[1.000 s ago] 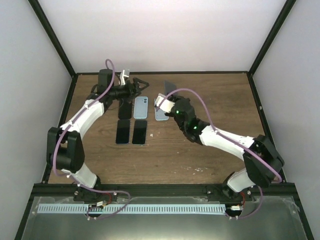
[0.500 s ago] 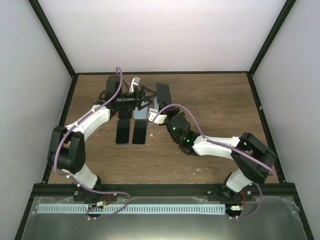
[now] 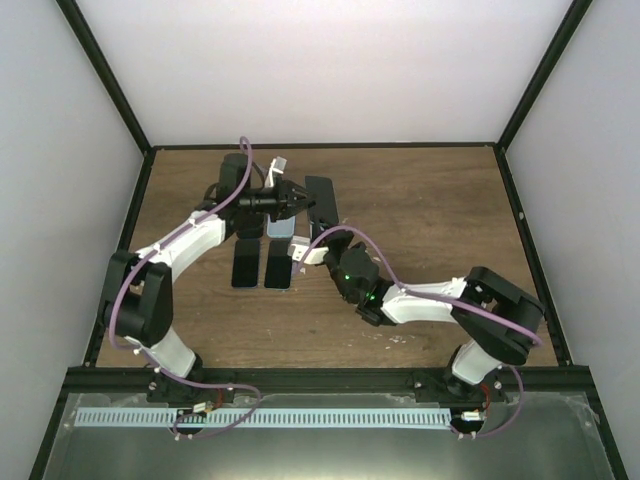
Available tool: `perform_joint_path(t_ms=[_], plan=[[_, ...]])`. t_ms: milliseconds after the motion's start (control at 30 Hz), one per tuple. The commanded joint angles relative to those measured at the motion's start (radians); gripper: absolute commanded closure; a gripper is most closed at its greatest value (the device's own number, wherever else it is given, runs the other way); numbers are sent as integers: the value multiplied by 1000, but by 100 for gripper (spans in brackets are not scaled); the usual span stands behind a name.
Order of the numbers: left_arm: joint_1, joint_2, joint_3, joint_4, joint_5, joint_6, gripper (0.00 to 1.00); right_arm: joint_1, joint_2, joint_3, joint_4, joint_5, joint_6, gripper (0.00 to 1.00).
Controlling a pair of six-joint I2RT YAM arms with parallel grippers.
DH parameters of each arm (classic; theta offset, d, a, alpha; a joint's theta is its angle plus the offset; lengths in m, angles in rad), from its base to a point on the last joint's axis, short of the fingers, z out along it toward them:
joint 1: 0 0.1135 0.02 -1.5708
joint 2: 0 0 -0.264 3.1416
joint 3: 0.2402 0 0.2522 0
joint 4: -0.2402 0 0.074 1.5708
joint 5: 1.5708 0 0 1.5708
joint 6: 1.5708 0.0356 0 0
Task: Take the phone out of the phone case
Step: Place the phone at the center of the board.
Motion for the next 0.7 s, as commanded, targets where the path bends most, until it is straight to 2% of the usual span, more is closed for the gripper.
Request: perform_joint_path(t_ms=[0, 167, 300, 400, 600, 667], plan=[[-6, 16, -17, -3, -26, 5, 81, 30, 1, -11, 137, 17, -46, 96], [-6, 28, -23, -4, -24, -7, 100, 42, 14, -18, 169, 26, -76, 93], [-5, 21, -30, -1, -22, -3, 100, 41, 11, -24, 162, 27, -72, 85], [0, 12, -53, 2, -21, 9, 100, 42, -21, -31, 74, 9, -14, 67], [29, -18, -157, 14, -20, 53, 100, 25, -156, 31, -486, -140, 307, 27], [36, -22, -192, -7, -12, 91, 100, 3, -192, 60, -628, -199, 389, 18]])
